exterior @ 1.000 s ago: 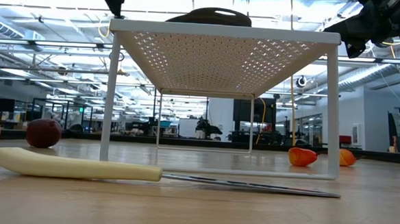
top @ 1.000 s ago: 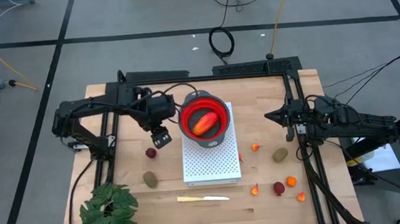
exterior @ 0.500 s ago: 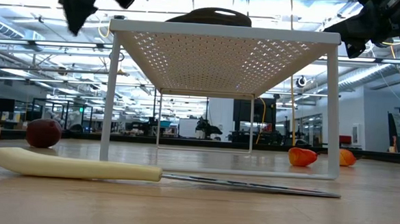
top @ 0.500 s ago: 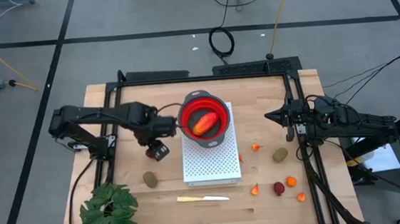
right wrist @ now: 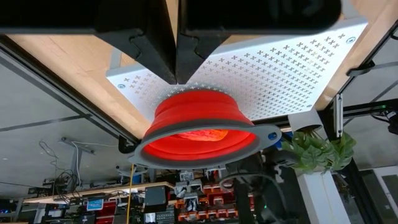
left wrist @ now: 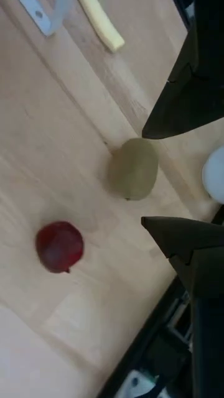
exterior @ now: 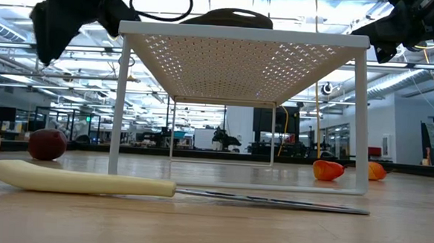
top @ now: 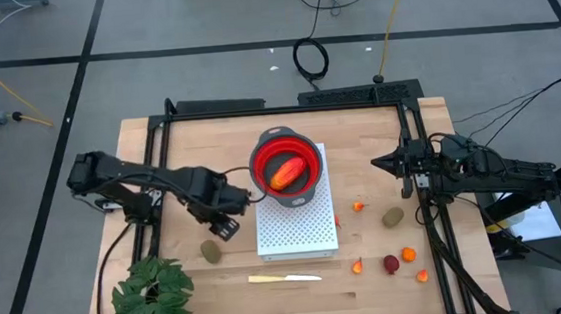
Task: Pick & Place Fruit
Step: Put the kiwi into the red strainer bowl on the shelf
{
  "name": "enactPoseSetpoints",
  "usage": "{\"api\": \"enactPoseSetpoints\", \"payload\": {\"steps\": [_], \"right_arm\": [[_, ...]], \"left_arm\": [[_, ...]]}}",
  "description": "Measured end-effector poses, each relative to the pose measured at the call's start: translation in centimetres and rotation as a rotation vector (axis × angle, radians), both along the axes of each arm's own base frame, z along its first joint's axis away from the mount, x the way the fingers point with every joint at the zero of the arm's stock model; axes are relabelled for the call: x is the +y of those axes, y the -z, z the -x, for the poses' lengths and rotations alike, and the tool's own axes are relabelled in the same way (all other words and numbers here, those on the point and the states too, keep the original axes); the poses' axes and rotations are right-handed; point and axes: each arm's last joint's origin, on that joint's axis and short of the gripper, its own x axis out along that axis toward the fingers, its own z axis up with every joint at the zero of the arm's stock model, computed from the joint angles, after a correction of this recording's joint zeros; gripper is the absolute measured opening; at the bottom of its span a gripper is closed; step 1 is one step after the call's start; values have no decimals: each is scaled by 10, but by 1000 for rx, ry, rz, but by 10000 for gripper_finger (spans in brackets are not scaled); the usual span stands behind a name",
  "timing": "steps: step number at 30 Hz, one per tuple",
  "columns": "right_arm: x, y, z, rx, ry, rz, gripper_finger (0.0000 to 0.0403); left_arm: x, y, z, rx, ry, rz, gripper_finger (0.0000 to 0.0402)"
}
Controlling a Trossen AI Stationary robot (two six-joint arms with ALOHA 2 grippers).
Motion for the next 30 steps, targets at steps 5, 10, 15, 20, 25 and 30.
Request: {"api": "enactPoseSetpoints", "payload": {"steps": [5, 10, 15, 20, 25, 30], "right_arm": [[0, 0, 0, 0, 0, 0, 4], [0, 0, 0, 0, 0, 0, 4], [0, 0, 0, 0, 0, 0, 4], [0, 0, 0, 0, 0, 0, 4], [0, 0, 0, 0, 0, 0, 4], [0, 0, 0, 0, 0, 0, 4]], "left_arm": [[-11, 4, 5, 23, -55, -15, 214], [-22, 4, 15, -58, -152, -10, 220], [-26, 10, 32, -78, -338, -24, 218], [-32, 19, 41, -62, -478, -14, 224], [-39, 31, 44, -66, -548, 8, 225], [-45, 47, 46, -61, -606, 27, 226]]}}
